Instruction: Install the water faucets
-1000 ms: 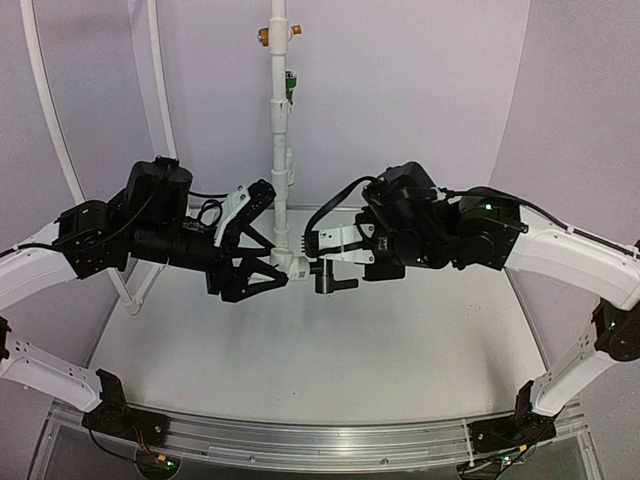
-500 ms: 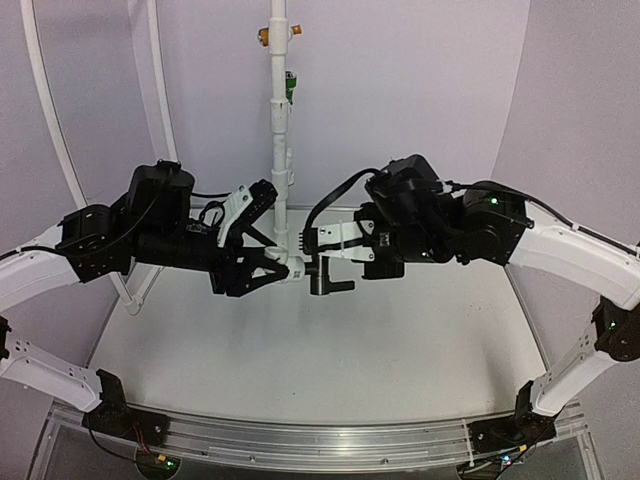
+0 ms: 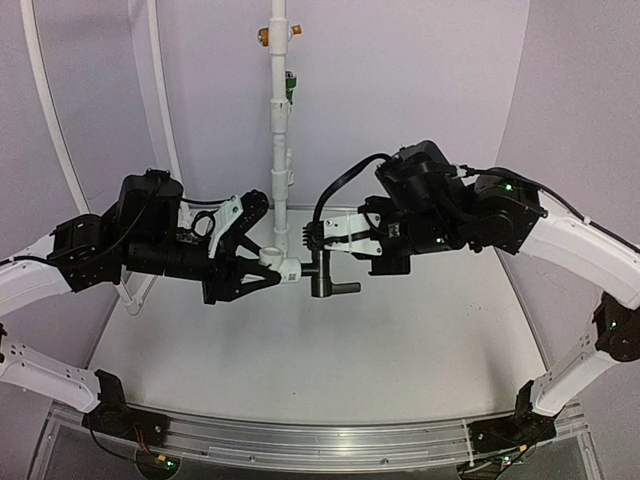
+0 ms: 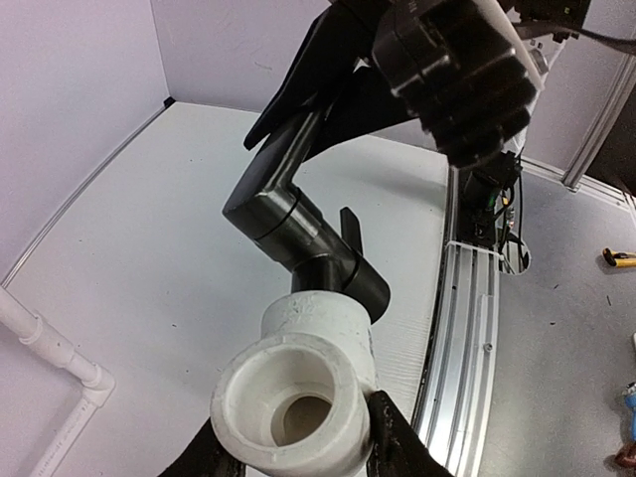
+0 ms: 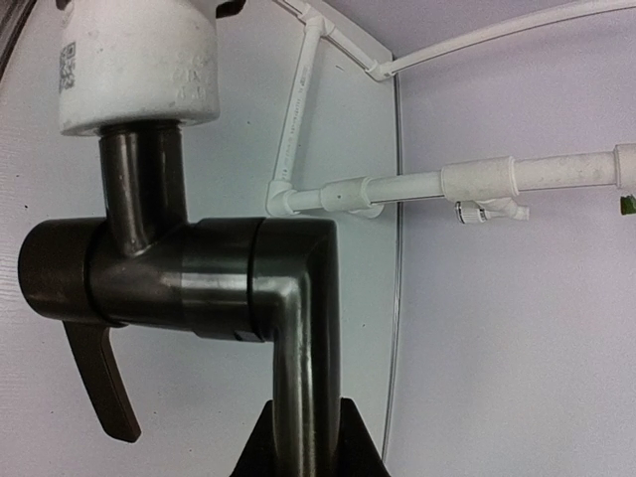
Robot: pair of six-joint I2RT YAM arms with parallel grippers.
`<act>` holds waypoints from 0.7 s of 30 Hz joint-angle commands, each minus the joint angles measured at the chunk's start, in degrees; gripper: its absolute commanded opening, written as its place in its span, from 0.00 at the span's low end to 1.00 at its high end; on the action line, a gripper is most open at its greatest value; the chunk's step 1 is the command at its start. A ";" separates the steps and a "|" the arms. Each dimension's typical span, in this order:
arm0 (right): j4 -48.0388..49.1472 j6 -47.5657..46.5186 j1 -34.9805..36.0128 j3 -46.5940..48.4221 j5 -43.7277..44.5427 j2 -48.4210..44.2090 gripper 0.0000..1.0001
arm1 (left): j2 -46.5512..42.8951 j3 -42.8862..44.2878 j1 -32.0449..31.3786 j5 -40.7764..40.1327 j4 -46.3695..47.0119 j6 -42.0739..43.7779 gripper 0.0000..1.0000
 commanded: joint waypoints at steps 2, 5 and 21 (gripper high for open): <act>0.55 2.83 0.97 5.19 -12.62 -5.47 0.00 | -2.04 -2.37 0.87 -7.16 3.61 5.75 0.31; 0.24 2.58 0.97 4.84 -13.71 -6.27 0.00 | -3.32 -3.44 1.07 -7.71 4.39 6.66 0.31; 0.24 3.04 0.97 3.77 -10.81 -5.34 0.00 | -4.12 0.04 1.49 4.32 2.50 2.73 0.83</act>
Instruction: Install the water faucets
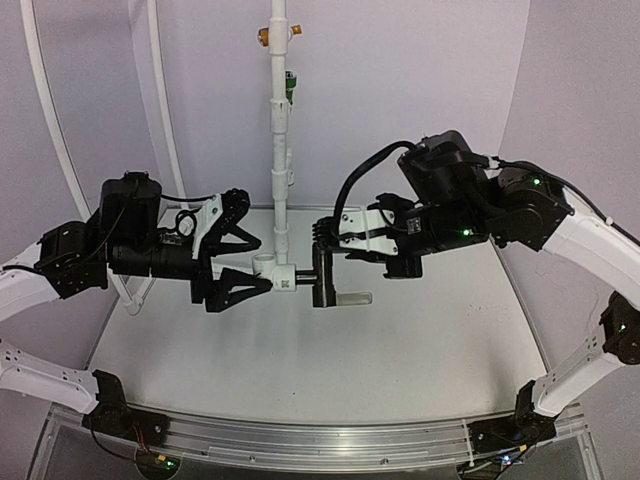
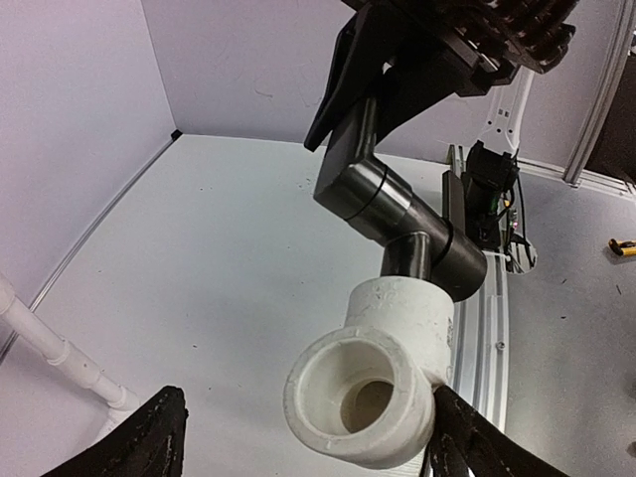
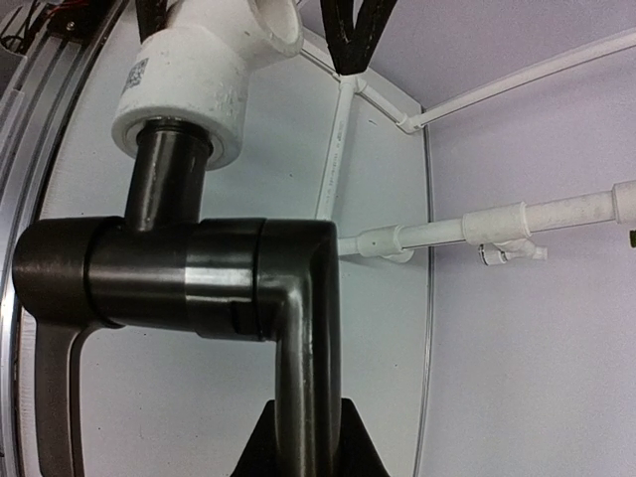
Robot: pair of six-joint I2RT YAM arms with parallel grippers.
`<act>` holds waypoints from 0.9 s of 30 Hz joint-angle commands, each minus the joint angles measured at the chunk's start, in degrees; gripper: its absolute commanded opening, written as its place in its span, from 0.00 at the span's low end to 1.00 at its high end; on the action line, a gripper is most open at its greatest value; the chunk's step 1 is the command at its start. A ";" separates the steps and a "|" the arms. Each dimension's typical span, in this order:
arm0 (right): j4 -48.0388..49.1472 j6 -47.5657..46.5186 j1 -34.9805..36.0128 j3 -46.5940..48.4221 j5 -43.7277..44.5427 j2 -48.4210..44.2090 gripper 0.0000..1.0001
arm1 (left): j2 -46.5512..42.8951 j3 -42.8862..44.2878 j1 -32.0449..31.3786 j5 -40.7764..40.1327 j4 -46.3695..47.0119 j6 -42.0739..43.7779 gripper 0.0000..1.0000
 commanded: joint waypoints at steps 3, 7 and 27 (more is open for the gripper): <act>3.15 0.93 0.60 2.35 -0.05 -1.97 0.00 | 1.21 3.61 0.47 6.89 0.10 -2.43 0.83; 3.27 0.98 0.60 1.90 0.50 -1.98 0.00 | 0.55 3.23 0.47 9.00 0.52 -2.23 0.82; 4.07 0.26 0.63 1.10 2.58 -1.17 0.00 | -2.40 2.37 0.38 15.87 3.21 -2.26 0.75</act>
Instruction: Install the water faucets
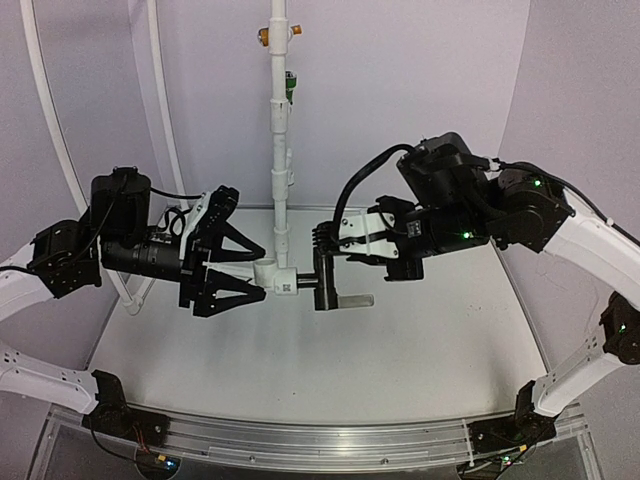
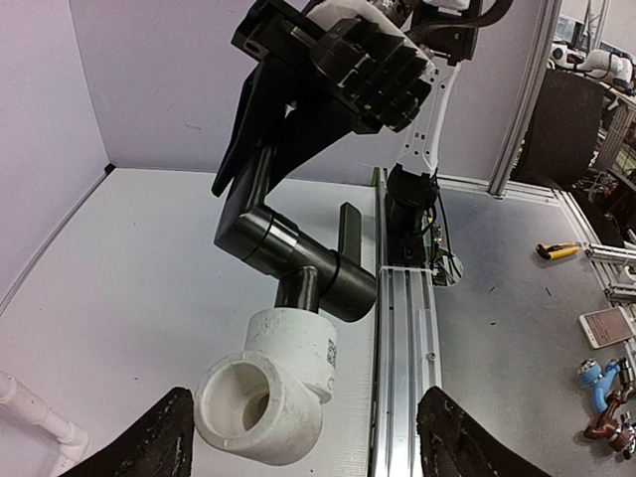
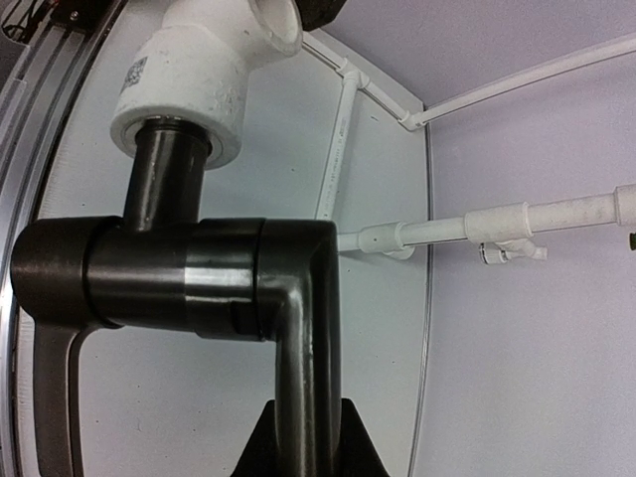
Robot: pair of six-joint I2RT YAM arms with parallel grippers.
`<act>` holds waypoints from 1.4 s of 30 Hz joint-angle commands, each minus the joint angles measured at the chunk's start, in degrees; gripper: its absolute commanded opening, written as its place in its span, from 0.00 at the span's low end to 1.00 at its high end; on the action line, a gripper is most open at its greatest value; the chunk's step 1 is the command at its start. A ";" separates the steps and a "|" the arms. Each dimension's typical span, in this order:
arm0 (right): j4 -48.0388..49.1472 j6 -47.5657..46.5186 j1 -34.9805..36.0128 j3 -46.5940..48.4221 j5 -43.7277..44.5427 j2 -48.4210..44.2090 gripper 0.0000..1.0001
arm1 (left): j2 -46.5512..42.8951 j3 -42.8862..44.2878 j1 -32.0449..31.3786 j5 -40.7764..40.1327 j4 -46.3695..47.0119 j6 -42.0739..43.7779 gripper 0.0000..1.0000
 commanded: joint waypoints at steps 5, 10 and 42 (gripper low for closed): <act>5.11 0.85 0.23 1.21 1.93 -0.93 0.00 | -0.85 2.37 0.08 4.99 1.36 -0.15 0.70; 5.30 1.24 0.29 1.18 2.63 -0.84 0.00 | -0.64 2.46 -0.06 6.49 -0.03 1.21 0.62; 5.63 -0.34 0.14 1.71 -2.09 -1.40 0.00 | 3.78 0.93 -0.16 2.08 3.60 -2.57 0.58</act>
